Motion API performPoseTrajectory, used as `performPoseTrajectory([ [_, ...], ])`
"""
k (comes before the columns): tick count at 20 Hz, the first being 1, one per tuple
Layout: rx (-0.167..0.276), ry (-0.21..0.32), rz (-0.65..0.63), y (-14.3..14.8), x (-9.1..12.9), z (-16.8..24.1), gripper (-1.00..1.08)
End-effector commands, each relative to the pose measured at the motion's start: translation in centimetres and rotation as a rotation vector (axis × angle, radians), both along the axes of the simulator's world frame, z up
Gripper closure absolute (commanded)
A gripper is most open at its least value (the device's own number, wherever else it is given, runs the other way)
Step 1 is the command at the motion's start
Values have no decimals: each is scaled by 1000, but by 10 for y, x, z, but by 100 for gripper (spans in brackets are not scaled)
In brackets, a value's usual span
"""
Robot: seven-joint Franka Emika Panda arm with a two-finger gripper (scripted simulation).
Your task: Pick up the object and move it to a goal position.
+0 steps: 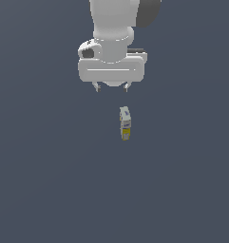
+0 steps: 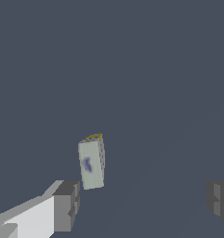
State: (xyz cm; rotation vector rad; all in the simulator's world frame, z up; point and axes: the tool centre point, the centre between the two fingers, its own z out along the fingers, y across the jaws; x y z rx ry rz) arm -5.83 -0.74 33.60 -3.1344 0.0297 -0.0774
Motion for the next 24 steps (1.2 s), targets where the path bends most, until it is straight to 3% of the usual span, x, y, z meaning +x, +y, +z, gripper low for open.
performPoseTrajectory([
  [1, 0, 0, 0, 0, 0, 0, -92],
  [12, -19, 24, 7, -24, -3, -6, -92],
  [24, -17, 30, 49, 3, -5, -42, -92],
])
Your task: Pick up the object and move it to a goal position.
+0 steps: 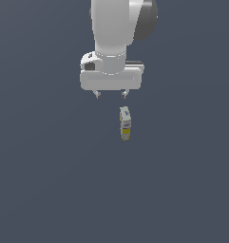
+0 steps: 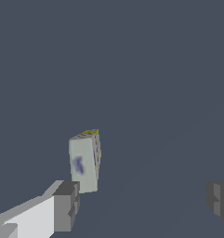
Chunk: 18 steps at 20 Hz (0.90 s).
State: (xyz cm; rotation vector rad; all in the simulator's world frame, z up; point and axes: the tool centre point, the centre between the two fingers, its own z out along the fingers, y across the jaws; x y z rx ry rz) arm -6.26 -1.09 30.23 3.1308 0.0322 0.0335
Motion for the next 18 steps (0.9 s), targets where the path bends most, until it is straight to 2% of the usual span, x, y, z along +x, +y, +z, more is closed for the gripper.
performPoseTrajectory([
  [1, 1, 4, 18, 11, -2, -15, -92],
  [10, 6, 17, 93, 55, -18, -79, -92],
  [18, 9, 22, 120, 70, -27, -100, -92],
])
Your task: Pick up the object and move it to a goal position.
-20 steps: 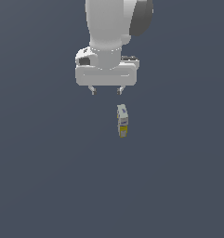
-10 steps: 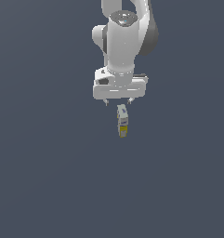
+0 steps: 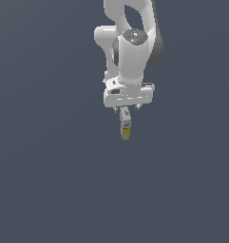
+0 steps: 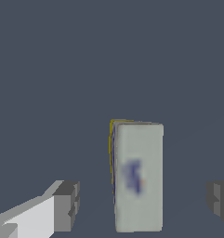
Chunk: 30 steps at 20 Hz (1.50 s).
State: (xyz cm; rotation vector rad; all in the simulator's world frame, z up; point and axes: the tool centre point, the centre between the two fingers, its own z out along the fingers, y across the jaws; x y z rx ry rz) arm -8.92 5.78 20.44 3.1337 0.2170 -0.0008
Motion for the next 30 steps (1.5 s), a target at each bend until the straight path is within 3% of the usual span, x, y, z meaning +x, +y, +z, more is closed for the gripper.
performPoseTrajectory([
  [1, 0, -1, 2, 1, -1, -2, -92],
  [21, 1, 0, 3, 1, -1, -52, -92],
  [22, 1, 0, 3, 1, -1, -52, 108],
  [30, 1, 0, 3, 1, -1, -52, 108],
])
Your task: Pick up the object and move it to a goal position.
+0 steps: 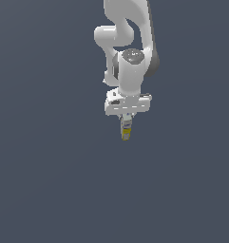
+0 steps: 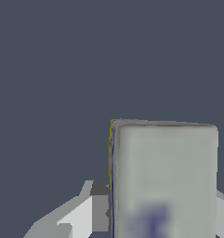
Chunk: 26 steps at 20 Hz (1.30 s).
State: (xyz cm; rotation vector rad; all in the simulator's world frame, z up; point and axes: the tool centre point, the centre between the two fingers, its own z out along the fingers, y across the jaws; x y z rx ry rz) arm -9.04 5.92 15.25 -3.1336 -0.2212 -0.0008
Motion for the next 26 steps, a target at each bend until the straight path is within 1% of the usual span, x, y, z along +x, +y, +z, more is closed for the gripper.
performPoseTrajectory([
  [1, 0, 1, 0, 0, 0, -1, 108],
  [6, 0, 0, 0, -2, 3, 2, 108],
  [11, 0, 0, 0, -9, 16, 9, 108],
  [15, 0, 0, 0, -17, 32, 18, 108],
  [21, 0, 0, 0, -33, 62, 35, 108],
  [26, 0, 0, 0, -42, 81, 44, 108],
])
